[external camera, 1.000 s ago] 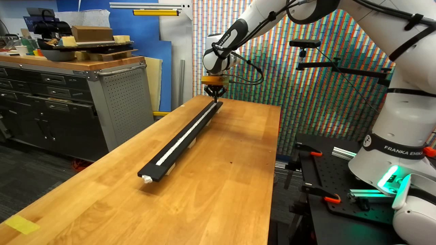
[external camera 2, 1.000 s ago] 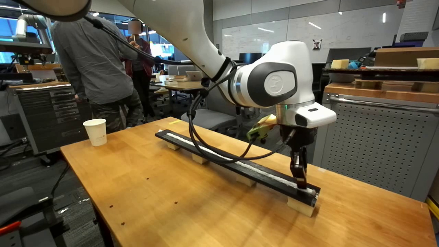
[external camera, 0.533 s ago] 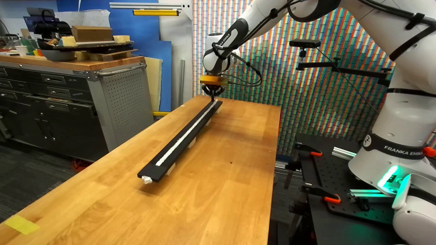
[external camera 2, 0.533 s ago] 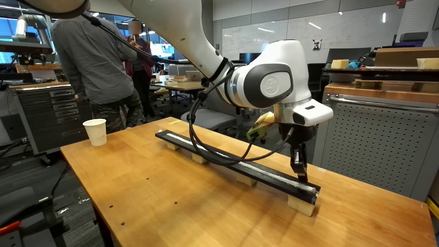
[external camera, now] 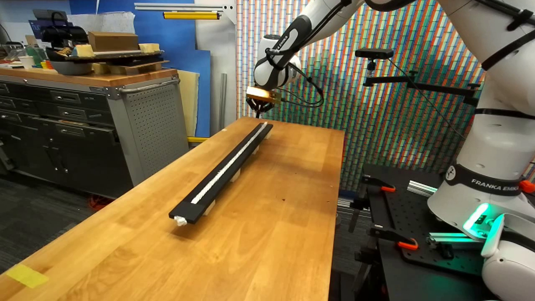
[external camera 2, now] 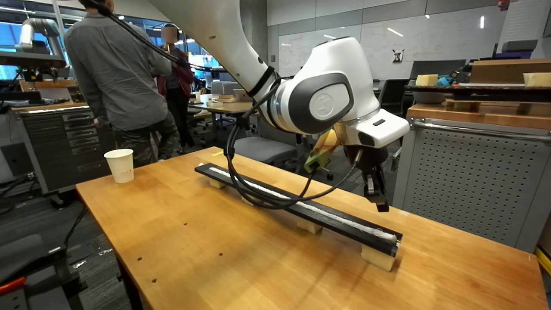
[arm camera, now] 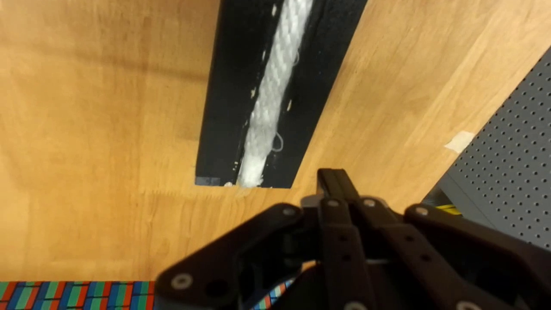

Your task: Straighten the white string on the black object

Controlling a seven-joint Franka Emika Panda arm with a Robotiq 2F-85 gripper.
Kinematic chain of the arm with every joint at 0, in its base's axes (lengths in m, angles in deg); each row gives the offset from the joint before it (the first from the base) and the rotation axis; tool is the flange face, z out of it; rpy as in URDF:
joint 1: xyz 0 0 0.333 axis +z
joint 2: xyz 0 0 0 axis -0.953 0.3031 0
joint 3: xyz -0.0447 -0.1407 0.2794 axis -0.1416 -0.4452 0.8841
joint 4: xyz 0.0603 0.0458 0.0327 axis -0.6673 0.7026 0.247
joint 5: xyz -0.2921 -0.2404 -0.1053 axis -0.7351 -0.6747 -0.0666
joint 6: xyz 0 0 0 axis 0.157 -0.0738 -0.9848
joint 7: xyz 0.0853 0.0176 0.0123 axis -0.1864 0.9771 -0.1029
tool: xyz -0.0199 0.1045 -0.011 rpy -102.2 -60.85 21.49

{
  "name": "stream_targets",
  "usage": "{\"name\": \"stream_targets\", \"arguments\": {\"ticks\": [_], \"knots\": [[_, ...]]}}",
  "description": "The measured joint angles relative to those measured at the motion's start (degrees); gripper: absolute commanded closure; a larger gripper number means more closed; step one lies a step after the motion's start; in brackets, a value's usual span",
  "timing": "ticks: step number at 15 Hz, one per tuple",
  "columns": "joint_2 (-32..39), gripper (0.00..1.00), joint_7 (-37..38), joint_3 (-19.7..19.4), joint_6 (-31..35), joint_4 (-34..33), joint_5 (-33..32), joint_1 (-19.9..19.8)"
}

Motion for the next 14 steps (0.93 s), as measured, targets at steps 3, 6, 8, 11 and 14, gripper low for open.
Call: {"name": "stream_targets", "arguments": {"ticks": [3,6,8,11,14], "knots": [[-0.1,1.00,0.0,-0.2,0.1,0.2,0.1,-0.6],[0.0,1.00,0.0,-0.2,-0.2,0.1,0.2,-1.4],[0.2,1.00,0.0,-0.2,-0.8,-0.3,0.2,-1.7],[1.1,1.00,0.1,-0.2,-3.5,-1.8,0.2,-1.8],[2.3,1.00,0.1,-0.2,-6.8,-3.6,0.2,-1.8]]}}
